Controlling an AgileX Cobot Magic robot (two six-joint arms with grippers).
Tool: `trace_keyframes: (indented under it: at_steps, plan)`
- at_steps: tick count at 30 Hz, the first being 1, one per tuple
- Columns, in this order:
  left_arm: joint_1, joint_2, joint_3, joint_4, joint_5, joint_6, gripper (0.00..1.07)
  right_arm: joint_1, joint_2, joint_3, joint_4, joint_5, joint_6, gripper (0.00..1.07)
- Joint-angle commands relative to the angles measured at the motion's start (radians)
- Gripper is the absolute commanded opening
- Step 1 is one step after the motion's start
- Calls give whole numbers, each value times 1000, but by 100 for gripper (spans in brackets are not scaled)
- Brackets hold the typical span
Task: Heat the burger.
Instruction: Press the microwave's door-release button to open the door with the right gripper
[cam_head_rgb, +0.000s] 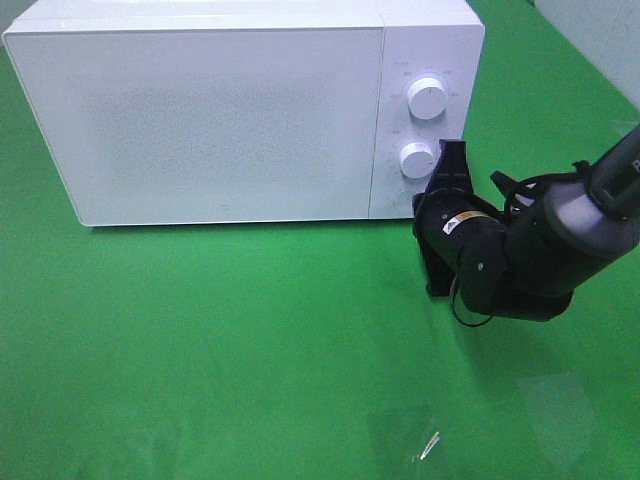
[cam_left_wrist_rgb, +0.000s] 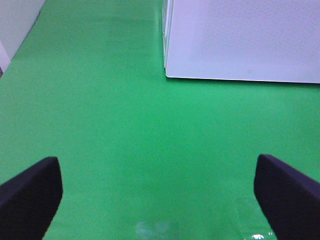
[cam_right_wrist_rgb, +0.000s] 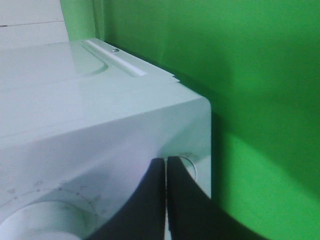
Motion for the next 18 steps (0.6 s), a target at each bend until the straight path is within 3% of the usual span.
trace_keyframes:
  at_steps: [1,10,18]
  plan:
    - [2,-15,-1,0,-13,0,98,-4,6,-9,-20,13,5,0]
    - [2,-15,-1,0,-13,0,98,-4,22,-45,-61,-12,23,0]
    - [2,-15,-1,0,-13,0,98,-4,22,-46,-4,-46,-17,0]
